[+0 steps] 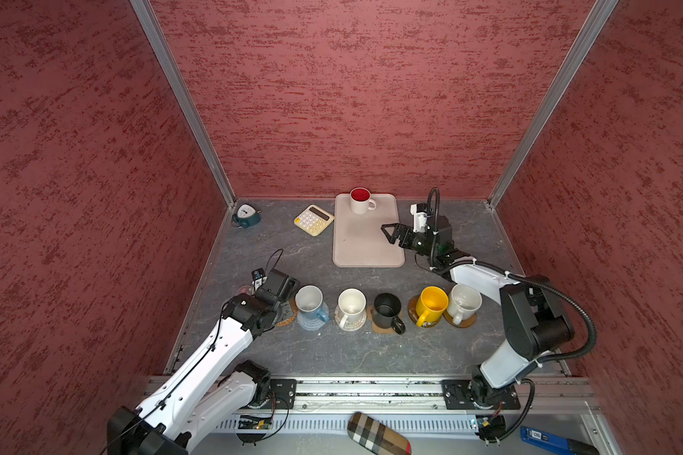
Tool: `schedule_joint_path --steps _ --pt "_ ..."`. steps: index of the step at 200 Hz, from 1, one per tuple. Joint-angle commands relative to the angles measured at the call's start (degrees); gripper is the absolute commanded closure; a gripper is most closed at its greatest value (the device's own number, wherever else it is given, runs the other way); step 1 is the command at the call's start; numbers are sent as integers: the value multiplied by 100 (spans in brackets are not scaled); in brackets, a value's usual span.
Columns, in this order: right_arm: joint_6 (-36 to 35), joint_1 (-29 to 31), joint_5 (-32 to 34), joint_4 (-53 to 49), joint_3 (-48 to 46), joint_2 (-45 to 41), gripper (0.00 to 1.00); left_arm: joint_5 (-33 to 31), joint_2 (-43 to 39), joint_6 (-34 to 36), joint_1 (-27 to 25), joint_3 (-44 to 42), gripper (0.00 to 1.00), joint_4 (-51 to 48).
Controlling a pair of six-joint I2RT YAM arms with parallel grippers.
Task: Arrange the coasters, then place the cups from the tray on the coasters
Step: 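Lower the lilac mug toward the pink flower coaster with left gripper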
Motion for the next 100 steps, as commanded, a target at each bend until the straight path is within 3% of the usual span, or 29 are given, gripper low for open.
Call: schedule_joint_path --steps 1,100 --pt "89 -26 45 104 121 78 1 -227 -139 -148 -68 -104 100 506" --pt "49 -30 36 51 175 143 1 -163 -161 -87 -128 -450 100 873"
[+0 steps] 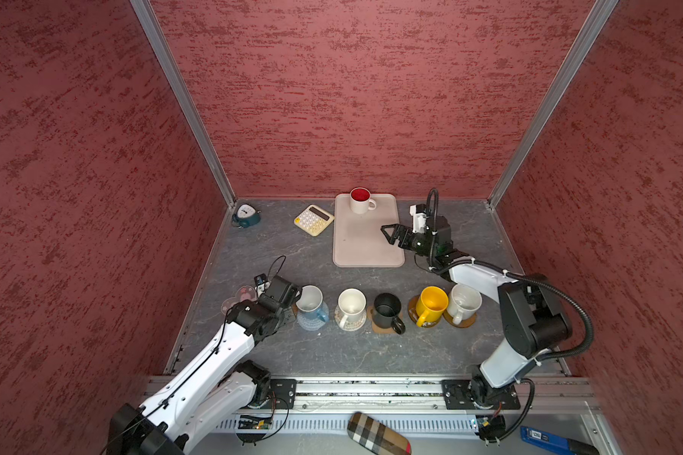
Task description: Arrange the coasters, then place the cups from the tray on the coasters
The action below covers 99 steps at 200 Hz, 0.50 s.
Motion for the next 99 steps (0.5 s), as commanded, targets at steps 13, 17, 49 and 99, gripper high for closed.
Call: schedule_joint_path --steps 13,17,49,99 --pt "18 -28 35 58 177 54 1 -162 -62 36 -15 -20 100 436" --pt "14 -28 36 58 177 50 1 -155 -67 40 -16 -30 100 442" --pt "7 -36 35 45 178 50 1 -122 -58 85 -17 -81 100 545" --pt "-9 -29 45 33 187 51 1 -83 81 156 -22 -100 100 594"
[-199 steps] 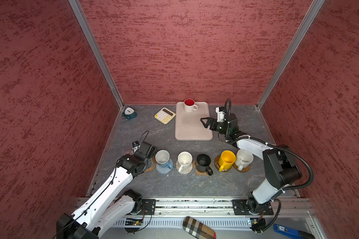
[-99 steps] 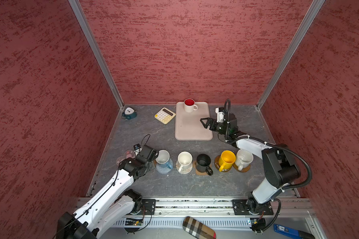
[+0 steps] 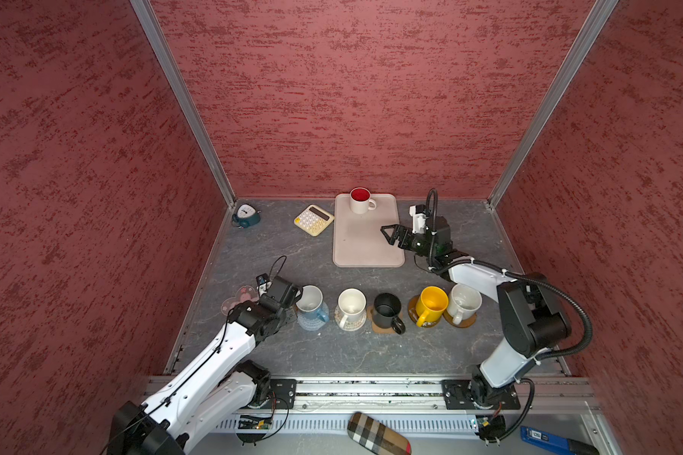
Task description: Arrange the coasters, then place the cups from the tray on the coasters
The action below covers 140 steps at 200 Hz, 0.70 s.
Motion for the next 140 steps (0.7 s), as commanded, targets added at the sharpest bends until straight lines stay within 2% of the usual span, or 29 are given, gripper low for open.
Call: schedule_joint_path --steps 1,140 --pt "-8 -30 45 36 187 26 1 -148 14 90 -24 -16 100 329" --pt "60 -31 -66 94 226 109 1 -90 90 96 -53 -297 100 675"
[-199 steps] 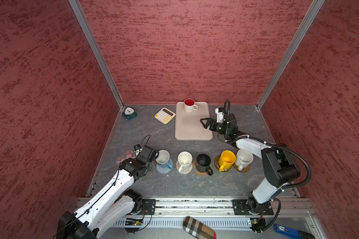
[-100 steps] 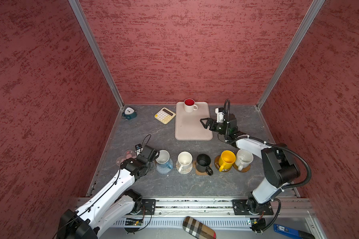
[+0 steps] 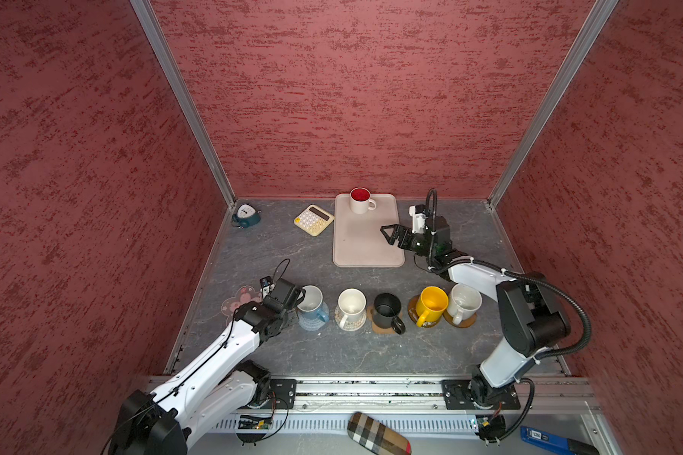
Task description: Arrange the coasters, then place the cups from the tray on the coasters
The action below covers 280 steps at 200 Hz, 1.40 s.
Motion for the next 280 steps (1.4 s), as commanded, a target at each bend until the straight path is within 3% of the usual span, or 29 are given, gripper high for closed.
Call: schedule_joint_path --steps 1,58,88,163,231,280 --pt "56 -36 -66 96 191 53 1 -140 -107 51 -24 14 100 323" --pt "29 -32 -81 99 177 10 1 -181 -88 -12 -66 19 88 190" --pt "-36 -34 -133 105 155 -10 1 -272 -80 -130 -97 45 61 57" --pt "-216 -39 -475 9 257 74 1 -143 -164 -169 -103 220 26 -106" --pt "-143 -104 -207 -311 523 43 1 165 -1222 25 -138 726 18 -563" --pt "-366 -166 -366 -875 1206 478 1 515 -936 366 -176 1397 2 -734"
